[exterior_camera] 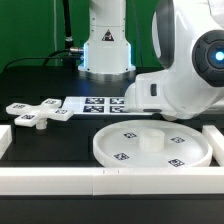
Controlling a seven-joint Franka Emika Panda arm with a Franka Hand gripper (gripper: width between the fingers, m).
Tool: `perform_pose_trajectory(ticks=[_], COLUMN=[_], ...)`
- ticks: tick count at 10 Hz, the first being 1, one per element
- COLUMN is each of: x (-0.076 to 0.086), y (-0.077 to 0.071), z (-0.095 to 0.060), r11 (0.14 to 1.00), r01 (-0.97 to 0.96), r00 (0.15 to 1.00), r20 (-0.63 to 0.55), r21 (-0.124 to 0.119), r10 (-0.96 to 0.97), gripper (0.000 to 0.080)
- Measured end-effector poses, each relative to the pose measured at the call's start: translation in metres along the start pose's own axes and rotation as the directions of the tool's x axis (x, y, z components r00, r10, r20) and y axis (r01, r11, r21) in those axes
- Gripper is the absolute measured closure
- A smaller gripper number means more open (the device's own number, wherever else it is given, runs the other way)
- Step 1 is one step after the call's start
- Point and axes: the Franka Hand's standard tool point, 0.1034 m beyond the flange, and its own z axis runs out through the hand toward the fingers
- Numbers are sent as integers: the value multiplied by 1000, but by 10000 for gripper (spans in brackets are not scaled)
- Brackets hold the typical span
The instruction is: Assemble round table
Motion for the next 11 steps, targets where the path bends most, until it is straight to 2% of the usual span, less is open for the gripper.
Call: perform_pose_trajectory(ticks=[1,2,3,5,6,8,10,11], x=[-6,-19,-32,-45,-47,-40,-28,-35], y=[1,6,11,19,20,18,17,22], z=[-6,-19,-37,-71,-78,-76,-90,-95], r11=[1000,999,998,993,992,992,992,987], r01=[12,41,67,116,129,129,125,160], r00=[1000,999,997,993,992,991,959,944], r20=[4,18,25,10,-12,-50,-257,-291], r21=[-1,-1,3,11,11,10,5,-5], r10=[-12,-41,-67,-117,-129,-128,-120,-155], gripper=[395,395,395,393,393,393,393,393])
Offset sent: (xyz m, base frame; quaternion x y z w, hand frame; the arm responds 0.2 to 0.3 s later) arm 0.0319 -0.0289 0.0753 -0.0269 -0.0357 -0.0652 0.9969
